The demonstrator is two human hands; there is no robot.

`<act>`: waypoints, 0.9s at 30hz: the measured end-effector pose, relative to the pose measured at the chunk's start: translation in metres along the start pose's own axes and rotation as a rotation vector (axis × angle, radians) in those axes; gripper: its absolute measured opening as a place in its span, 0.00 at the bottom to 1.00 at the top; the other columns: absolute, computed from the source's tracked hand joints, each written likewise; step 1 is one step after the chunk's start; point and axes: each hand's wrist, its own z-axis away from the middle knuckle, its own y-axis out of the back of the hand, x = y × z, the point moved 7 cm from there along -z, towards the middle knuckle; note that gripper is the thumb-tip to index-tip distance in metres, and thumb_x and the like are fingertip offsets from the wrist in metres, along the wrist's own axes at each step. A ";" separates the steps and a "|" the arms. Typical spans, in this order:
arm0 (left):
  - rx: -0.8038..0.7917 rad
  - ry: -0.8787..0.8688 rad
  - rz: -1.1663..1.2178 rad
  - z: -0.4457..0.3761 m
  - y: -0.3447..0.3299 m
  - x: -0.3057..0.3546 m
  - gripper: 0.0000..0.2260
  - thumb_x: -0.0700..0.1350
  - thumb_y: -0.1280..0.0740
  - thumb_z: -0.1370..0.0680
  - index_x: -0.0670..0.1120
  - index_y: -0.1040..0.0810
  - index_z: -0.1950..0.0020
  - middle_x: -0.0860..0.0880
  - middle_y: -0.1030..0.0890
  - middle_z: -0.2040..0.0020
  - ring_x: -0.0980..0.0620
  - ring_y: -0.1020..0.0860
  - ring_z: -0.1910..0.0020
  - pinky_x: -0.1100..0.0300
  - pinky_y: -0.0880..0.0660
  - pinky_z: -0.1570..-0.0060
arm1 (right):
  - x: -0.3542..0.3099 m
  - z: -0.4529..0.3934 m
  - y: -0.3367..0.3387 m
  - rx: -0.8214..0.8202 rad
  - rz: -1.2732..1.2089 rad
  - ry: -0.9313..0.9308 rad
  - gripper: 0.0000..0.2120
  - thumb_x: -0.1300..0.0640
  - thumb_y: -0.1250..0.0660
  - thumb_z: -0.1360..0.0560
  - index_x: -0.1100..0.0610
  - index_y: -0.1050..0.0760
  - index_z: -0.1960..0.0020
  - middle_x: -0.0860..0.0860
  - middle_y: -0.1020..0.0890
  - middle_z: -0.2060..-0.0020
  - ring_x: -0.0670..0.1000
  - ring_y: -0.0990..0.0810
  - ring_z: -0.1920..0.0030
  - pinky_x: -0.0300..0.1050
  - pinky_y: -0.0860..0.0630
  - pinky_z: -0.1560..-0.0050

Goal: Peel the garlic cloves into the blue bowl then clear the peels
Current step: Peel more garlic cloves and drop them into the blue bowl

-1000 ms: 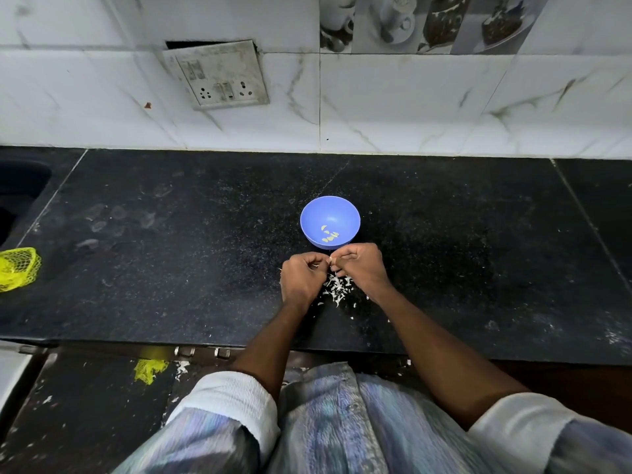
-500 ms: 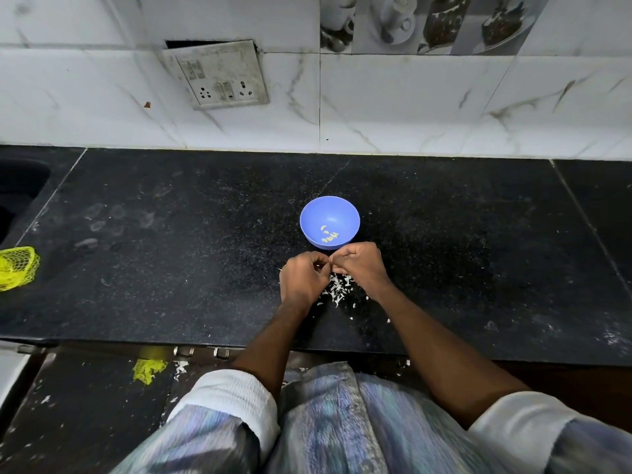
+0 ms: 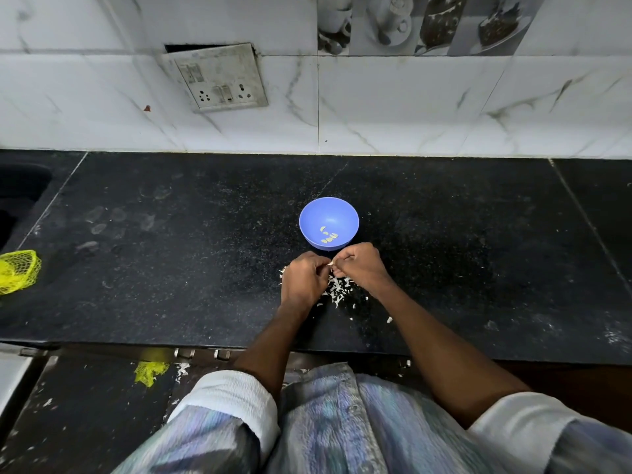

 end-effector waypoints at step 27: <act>0.033 0.103 0.059 0.004 0.000 -0.014 0.06 0.45 0.24 0.24 0.57 0.13 0.52 0.60 0.16 0.54 0.57 0.19 0.55 0.57 0.22 0.57 | -0.004 0.005 -0.003 -0.032 0.032 0.024 0.08 0.64 0.32 0.22 0.58 0.15 0.56 0.54 0.13 0.64 0.51 0.12 0.60 0.52 0.15 0.49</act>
